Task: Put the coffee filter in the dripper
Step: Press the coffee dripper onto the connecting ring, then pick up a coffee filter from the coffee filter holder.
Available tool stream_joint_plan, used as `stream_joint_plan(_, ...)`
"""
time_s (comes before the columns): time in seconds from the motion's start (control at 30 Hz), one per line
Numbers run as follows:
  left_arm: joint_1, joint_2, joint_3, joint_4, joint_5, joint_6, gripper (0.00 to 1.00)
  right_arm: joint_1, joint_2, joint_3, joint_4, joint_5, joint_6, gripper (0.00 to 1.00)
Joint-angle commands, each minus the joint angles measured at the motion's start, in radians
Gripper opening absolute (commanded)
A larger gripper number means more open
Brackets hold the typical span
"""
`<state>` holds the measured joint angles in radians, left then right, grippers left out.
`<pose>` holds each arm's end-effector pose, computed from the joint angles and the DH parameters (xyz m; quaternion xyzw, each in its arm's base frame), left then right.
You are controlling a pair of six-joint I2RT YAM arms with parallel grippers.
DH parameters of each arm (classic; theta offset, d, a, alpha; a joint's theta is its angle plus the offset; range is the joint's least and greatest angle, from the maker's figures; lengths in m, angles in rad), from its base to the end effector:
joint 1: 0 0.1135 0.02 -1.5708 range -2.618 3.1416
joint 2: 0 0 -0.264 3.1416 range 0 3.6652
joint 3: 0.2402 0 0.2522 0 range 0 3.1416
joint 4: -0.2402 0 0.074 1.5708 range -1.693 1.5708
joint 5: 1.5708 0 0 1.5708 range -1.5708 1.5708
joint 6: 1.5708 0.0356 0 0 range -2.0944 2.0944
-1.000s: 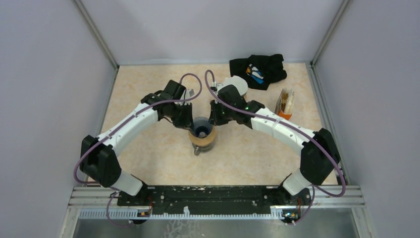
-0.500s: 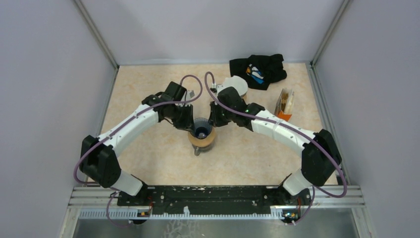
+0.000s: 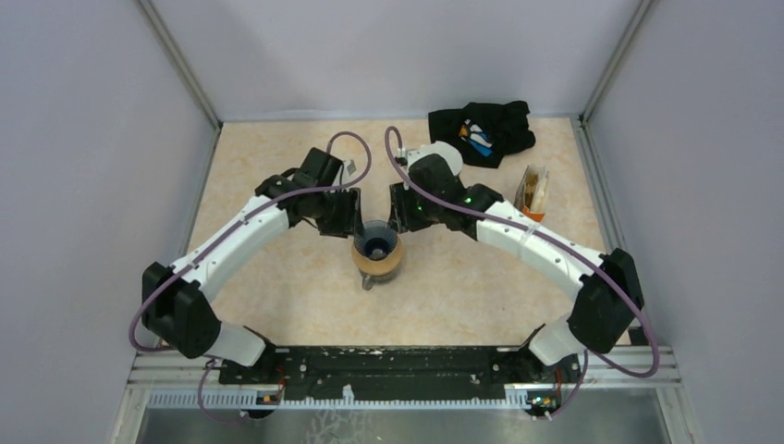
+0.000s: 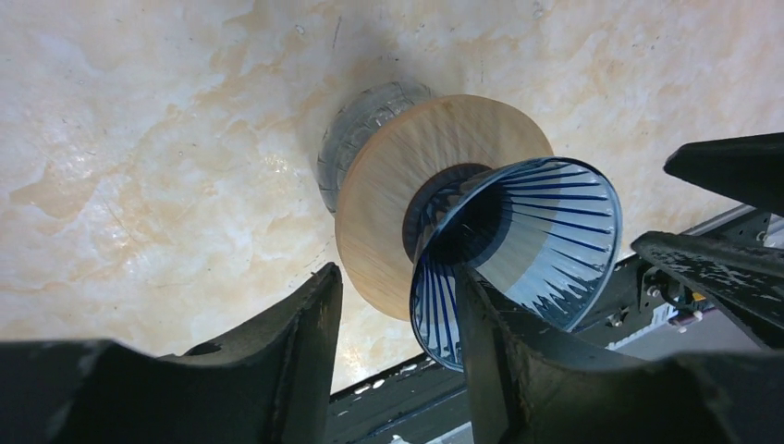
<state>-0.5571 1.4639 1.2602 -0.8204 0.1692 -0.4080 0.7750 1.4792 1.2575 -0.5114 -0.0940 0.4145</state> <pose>0.2520 -0.1640 0.2920 0.0942 0.9551 -0.1969 0.2005 0.2329 0.2328 0.3078 -0.1824 0.8943 0.2632 0.3125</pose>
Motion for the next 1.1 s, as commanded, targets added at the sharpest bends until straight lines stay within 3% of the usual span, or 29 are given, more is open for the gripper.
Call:
stream_joint_plan(0.0,0.01,-0.062,0.037,0.014,-0.046,-0.013,0.56,0.008,-0.08,0.088,-0.023,0.051,-0.035,0.4)
stream_joint_plan(0.27,0.025,-0.214,-0.03,0.126,-0.21,-0.001,0.71,-0.021,-0.182,0.083,-0.098,0.199,-0.083,0.58)
stream_joint_plan(0.57,0.046,-0.349,-0.103,0.244,-0.364,0.071,0.98,-0.156,-0.328,0.025,-0.137,0.345,-0.135,0.74)
stream_joint_plan(0.9,0.078,-0.363,-0.132,0.327,-0.474,0.194,0.99,-0.322,-0.365,0.012,-0.128,0.447,-0.197,0.81)
stream_joint_plan(1.07,0.119,-0.398,-0.23,0.446,-0.452,0.228,0.99,-0.442,-0.382,-0.056,-0.061,0.479,-0.189,0.81)
